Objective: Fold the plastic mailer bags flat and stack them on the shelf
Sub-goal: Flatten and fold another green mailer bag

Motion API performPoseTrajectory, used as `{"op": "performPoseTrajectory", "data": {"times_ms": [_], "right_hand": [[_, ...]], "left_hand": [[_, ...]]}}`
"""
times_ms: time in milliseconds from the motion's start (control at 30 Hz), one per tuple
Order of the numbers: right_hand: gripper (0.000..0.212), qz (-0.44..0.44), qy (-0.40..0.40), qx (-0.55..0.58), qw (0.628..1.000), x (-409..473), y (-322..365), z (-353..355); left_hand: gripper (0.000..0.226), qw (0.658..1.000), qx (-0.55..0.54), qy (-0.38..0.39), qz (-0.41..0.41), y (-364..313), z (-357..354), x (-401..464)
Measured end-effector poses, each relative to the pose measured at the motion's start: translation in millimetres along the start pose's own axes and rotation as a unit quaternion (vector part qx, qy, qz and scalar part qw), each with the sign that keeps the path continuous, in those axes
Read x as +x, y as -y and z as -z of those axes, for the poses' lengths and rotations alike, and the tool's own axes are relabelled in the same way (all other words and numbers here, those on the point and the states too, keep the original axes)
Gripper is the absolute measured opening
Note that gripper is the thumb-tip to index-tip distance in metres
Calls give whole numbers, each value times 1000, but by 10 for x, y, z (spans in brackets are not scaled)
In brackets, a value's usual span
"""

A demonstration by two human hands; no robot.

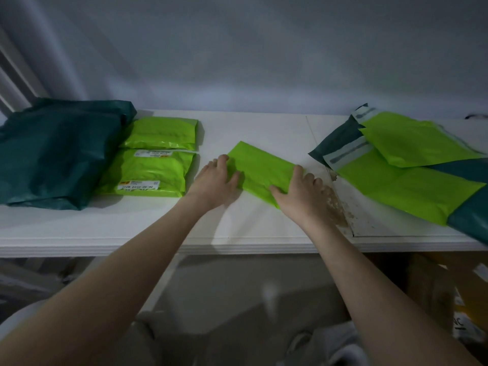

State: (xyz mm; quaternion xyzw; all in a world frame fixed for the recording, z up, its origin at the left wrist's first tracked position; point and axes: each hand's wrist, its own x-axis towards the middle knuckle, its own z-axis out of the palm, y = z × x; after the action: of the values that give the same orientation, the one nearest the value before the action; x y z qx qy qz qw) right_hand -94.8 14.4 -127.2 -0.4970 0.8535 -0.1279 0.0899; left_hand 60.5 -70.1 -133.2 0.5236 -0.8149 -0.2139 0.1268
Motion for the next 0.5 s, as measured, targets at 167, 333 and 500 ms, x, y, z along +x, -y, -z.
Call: {"op": "performPoseTrajectory", "data": {"times_ms": [167, 333, 500], "right_hand": [[66, 16, -7, 5, 1000, 50, 34, -33], [67, 17, -9, 39, 999, 113, 79, -54], [71, 12, -23, 114, 993, 170, 191, -54]], "left_hand": [[43, 985, -153, -67, 41, -87, 80, 92], [49, 928, -343, -92, 117, -84, 188, 160], [50, 913, -397, -83, 46, -65, 346, 167]]}}
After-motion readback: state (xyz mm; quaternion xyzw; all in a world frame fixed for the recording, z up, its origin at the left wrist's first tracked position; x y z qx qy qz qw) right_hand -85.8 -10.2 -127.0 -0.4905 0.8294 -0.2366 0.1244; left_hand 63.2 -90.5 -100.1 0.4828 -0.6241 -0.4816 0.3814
